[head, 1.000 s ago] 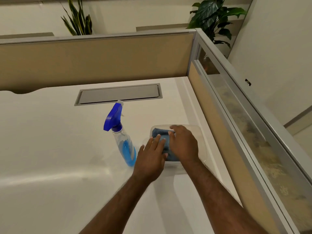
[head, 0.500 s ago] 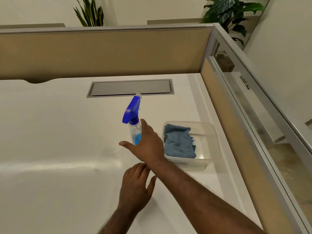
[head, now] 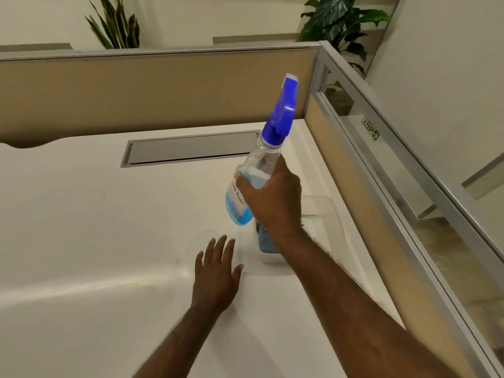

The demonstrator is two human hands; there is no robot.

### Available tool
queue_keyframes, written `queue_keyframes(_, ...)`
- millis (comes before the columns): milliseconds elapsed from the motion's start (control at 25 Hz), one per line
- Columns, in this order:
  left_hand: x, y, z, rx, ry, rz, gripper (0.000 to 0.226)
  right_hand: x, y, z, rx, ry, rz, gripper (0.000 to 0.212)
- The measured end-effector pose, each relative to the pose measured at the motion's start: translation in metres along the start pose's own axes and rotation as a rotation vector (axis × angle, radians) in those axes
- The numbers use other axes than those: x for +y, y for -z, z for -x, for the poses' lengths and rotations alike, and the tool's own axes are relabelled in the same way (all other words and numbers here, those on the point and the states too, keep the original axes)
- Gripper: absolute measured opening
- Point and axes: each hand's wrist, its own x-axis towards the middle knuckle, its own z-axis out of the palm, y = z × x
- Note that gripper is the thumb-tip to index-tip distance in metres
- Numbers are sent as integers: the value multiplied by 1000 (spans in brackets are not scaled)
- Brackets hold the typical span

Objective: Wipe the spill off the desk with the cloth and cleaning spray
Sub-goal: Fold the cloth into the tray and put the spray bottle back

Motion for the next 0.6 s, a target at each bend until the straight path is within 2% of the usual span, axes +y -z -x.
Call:
queue_keyframes(120, 2, -6, -30, -126, 6, -57, 70, 14, 54, -4, 166, 7, 25, 61)
queue_keyframes(240, 4, -9, -44, -191, -7, -47, 71, 43, 91, 1, 239, -50, 108, 61)
queue_keyframes(400, 7, -13, -47, -249, -28, -58, 67, 82, 101, 10, 266, -141, 148, 64)
queue_keyframes(600, 5, -12, -46, -288, -22, -59, 66, 114, 85, 13, 212, -192, 182, 65)
